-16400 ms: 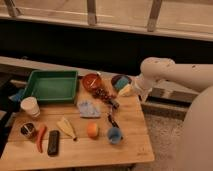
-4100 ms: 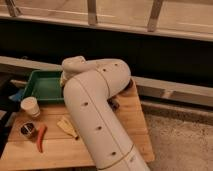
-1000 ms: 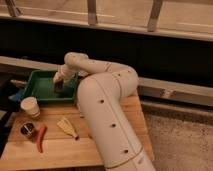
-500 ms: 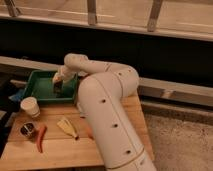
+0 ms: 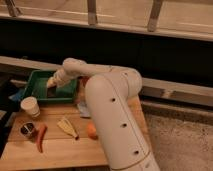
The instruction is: Wipe tray with eraser
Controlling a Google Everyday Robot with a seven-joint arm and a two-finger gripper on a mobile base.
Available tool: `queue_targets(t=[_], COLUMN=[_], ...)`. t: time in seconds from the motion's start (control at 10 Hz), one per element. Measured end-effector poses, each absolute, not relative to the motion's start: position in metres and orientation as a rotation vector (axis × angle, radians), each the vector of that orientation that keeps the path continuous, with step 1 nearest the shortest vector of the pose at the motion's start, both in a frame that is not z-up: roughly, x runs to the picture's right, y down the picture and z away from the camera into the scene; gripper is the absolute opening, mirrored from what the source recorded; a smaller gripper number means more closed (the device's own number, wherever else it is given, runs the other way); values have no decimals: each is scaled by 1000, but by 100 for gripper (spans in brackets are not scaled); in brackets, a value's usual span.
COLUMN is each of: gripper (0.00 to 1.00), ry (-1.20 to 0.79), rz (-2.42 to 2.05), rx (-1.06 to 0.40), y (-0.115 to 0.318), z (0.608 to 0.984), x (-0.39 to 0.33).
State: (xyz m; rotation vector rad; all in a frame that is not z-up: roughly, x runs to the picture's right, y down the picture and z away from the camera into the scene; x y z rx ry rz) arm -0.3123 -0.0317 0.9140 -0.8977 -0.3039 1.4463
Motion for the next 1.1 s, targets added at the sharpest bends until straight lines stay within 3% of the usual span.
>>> queue_targets(t=[0.5,1.1], gripper=[0,0], ry=[-122,-232], rz=[1528,1503], rx=[-780,-766], y=[-38,-67], z=[944,946], x=[-243,-272])
